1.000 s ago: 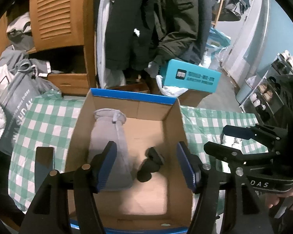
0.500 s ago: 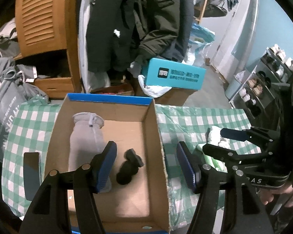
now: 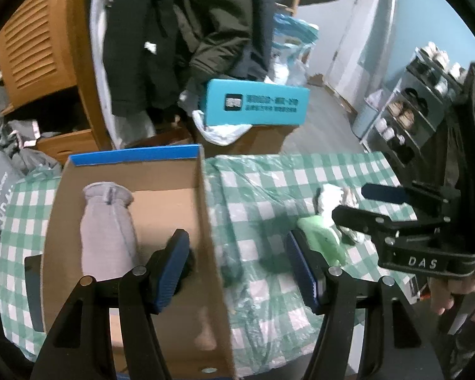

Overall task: Organize soft objects
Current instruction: 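Open both tools to release the socks inside the shoebox, then move both tools back over the light green bag on the tablecloth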

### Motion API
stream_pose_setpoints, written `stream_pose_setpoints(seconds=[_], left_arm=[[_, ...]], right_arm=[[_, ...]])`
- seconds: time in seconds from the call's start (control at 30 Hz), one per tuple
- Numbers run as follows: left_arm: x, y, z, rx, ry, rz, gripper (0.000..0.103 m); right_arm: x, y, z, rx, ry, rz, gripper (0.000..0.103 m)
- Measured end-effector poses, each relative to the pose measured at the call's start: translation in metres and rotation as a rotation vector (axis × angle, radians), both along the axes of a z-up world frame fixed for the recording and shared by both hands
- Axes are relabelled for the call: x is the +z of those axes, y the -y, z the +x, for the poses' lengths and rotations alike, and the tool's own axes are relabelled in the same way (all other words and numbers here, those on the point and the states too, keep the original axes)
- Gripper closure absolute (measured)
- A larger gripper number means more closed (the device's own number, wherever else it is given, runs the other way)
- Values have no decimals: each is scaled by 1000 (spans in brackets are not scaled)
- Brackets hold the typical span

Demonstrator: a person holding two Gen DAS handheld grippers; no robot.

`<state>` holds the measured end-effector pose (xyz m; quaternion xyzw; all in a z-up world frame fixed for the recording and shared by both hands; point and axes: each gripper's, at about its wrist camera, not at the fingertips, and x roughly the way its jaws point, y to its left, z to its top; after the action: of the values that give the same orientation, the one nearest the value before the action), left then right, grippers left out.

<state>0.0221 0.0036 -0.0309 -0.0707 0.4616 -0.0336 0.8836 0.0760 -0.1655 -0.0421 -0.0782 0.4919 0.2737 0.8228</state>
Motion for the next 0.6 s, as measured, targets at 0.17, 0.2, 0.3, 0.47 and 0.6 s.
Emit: stream_pose_setpoints(seconds=[0.17, 0.2, 0.3, 0.47, 0.6], left_arm=[[-8, 28, 6, -61, -26, 29, 37], [-9, 32, 6, -68, -31, 30, 37], [-15, 44, 8, -89, -49, 23, 37], [-28, 66, 13, -126, -85, 16, 37], [-38, 79, 19, -147, -109, 28, 37]], right_arm=[[-3, 18, 3, -31, -6, -1, 36], [-3, 22, 4, -37, -6, -2, 36], [-5, 33, 5, -54, -5, -4, 36], [-9, 52, 8, -89, -12, -8, 36], [-14, 67, 11, -116, -21, -11, 36]])
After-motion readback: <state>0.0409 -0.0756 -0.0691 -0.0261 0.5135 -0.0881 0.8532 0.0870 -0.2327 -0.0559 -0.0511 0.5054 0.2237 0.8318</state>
